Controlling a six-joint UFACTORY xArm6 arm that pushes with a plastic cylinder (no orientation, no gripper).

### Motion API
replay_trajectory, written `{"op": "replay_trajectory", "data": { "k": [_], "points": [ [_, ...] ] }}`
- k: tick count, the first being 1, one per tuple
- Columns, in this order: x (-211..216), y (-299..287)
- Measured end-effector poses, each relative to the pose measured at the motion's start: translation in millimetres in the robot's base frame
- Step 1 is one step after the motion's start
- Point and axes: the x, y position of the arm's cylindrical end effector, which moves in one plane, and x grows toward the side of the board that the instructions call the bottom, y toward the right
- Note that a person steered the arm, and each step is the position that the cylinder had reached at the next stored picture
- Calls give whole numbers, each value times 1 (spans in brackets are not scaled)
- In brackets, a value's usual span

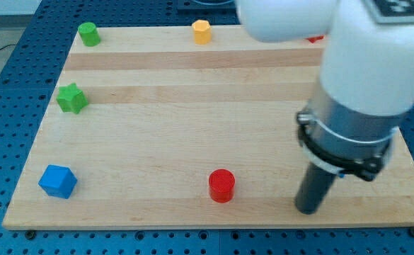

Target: Move the blue triangle towards up

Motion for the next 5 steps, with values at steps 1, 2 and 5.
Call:
{"op": "replay_trajectory", "data": {
  "k": [1, 2, 5],
  "points": [
    [-7, 32],
    [-35, 35],
    [-93, 21]
  ]
}}
